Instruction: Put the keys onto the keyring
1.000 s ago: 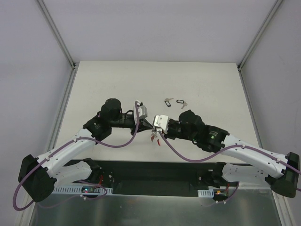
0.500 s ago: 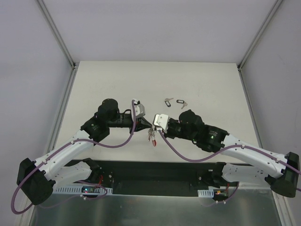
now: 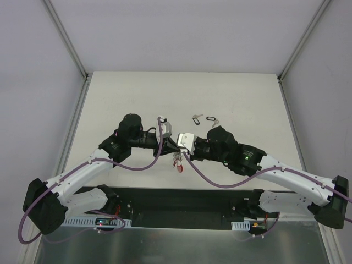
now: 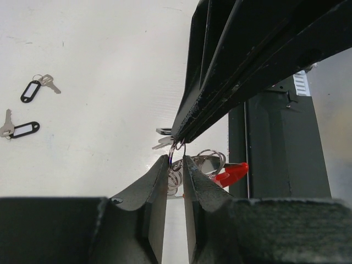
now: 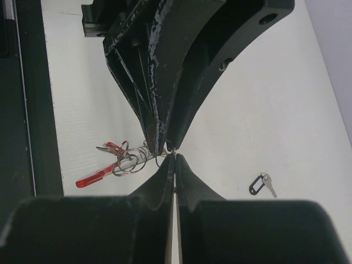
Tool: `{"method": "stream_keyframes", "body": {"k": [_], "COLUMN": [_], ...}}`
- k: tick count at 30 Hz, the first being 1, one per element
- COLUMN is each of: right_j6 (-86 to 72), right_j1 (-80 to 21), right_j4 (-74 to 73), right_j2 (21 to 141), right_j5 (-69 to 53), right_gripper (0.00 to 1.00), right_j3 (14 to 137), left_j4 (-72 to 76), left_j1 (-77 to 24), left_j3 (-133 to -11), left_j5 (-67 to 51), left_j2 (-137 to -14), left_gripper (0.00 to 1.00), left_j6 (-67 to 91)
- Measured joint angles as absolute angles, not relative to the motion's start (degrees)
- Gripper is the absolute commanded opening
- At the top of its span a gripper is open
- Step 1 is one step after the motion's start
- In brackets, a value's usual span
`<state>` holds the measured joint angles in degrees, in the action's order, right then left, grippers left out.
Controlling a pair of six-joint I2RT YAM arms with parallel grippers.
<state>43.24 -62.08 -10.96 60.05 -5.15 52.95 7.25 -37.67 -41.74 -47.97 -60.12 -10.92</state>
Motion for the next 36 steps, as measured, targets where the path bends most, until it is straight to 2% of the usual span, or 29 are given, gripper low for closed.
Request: {"method": "stream_keyframes", "body": {"k": [3, 9, 12, 16, 36], "right_j6": [43.57, 43.70, 43.75, 43.72, 43.92], "right_j1": [-62.06, -62.06, -62.06, -62.06, -62.11], "right_j4": [-10.96, -10.98, -11.00, -11.03, -10.66], "right_j2": [60.05, 60.05, 60.07, 60.07, 59.29], "right_j5": [-5.61, -6.70, -7.03, -7.49, -6.22], "right_gripper": [0.01, 0.01, 0.01, 0.01, 0.01], "right_j3": [53.39, 53.45, 53.47, 53.47, 53.08], "left_j4": [7.57, 7.79, 7.84, 7.84, 10.83], "left_j1": [-37.67, -37.82, -37.85, -37.87, -37.93], "left_j3": [-41.74, -41.74, -41.74, -41.74, -39.51], "left_j5": [-48.51, -49.23, -49.34, -49.39, -44.62], "left_j2": [-60.29, -60.47, -60.49, -60.66, -56.86], "left_gripper": [0.23, 0.24, 0.17, 0.00, 0.00], "left_j6": [-10.98, -11.03, -11.05, -11.11, -6.96]}}
